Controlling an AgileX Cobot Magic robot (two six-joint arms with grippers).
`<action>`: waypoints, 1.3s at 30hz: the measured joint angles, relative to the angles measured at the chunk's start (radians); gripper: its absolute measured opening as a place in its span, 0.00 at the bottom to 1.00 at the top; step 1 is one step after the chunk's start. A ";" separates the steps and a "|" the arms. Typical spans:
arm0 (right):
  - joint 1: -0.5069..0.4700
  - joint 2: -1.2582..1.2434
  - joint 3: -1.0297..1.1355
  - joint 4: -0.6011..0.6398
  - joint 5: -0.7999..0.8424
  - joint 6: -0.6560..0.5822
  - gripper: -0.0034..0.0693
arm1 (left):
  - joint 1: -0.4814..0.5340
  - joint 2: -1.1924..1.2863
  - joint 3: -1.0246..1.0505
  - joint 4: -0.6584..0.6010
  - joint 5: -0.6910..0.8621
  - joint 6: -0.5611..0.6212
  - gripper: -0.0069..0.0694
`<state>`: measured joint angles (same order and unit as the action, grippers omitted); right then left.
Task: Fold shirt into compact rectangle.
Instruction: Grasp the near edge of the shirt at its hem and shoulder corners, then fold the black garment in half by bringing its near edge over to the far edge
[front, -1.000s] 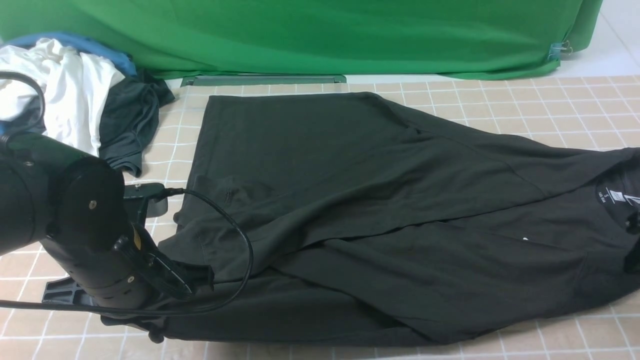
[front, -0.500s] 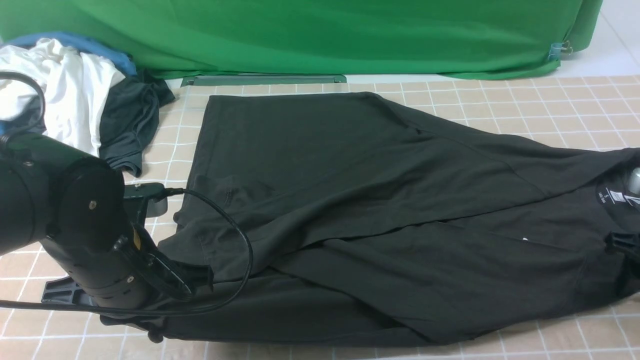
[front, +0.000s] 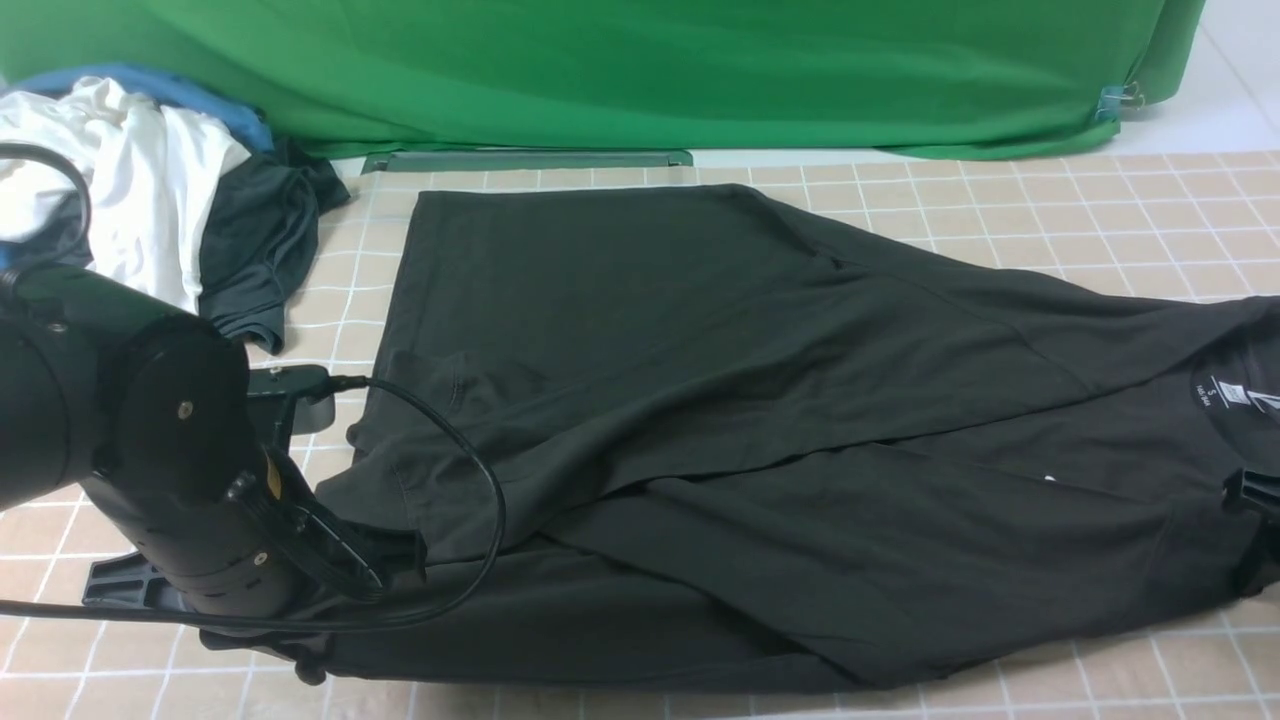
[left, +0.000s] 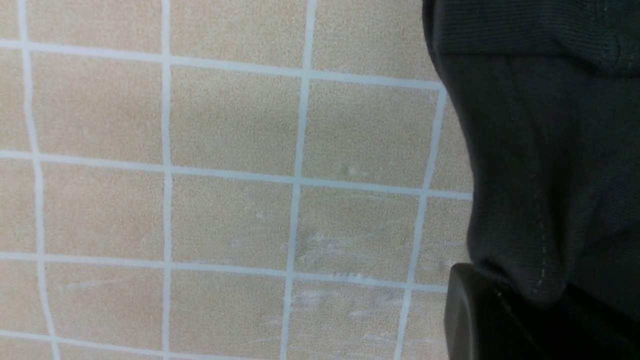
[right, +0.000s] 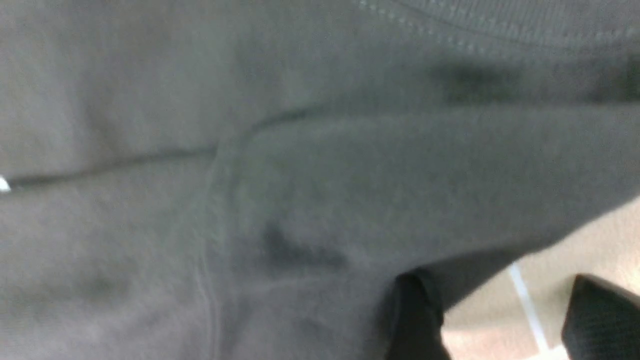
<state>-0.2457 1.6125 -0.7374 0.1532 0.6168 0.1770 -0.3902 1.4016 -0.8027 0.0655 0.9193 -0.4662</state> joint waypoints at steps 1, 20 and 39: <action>0.000 0.000 0.000 0.004 -0.020 0.000 0.62 | 0.000 0.000 0.000 0.000 0.000 0.000 0.13; 0.045 0.002 0.046 0.084 -0.212 0.000 0.20 | 0.000 0.000 0.000 0.000 0.000 0.000 0.13; -0.101 -0.287 0.061 -0.187 0.251 0.076 0.12 | -0.004 -0.108 -0.010 -0.026 0.120 0.055 0.13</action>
<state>-0.3466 1.3260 -0.6764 -0.0338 0.8680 0.2525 -0.3938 1.2940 -0.8126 0.0395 1.0389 -0.4114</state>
